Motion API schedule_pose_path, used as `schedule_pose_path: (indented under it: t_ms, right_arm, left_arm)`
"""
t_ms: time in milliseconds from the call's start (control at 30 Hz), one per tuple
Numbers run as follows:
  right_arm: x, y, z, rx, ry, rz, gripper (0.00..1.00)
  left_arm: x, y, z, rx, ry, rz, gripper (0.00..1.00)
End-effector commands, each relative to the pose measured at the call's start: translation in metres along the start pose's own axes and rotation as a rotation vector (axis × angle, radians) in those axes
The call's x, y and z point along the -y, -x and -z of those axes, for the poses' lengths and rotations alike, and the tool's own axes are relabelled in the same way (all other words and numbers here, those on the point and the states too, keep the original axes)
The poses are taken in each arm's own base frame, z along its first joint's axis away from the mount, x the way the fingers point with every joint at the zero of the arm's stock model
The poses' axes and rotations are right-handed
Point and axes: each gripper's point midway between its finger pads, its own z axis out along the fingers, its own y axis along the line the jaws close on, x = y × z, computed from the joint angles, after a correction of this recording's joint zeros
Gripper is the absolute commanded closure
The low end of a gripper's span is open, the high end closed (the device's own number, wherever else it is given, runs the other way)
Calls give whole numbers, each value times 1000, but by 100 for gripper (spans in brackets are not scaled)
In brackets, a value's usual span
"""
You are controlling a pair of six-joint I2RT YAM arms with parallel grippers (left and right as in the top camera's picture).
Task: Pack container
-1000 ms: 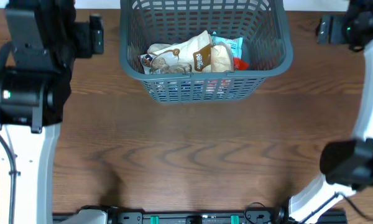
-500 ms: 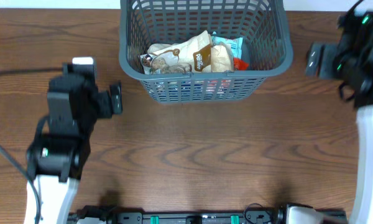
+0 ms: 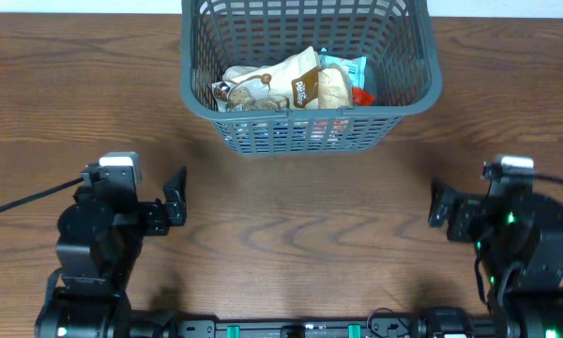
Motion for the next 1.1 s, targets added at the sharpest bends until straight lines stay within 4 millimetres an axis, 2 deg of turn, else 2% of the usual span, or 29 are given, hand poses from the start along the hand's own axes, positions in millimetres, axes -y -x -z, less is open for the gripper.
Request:
schedule_pose_path:
  t_ms: [0, 133, 267, 367, 1067]
  right_arm:
    - [1, -19, 1, -23, -2, -15, 1]
    - [3, -43, -3, -81, -9, -7, 1]
    - [2, -41, -5, -72, -4, -9, 1]
    - [2, -42, -5, -78, -4, -8, 1]
    - [2, -44, -5, -85, -5, -7, 1]
  left_arm:
    - [1, -23, -8, -65, -18, 0, 1]
    - [0, -32, -9, -97, -16, -30, 1]
    - [0, -32, -9, -96, -15, -30, 1]
    - [-7, -32, -9, -96, 27, -32, 1]
    - [-7, -33, -9, -99, 27, -32, 2]
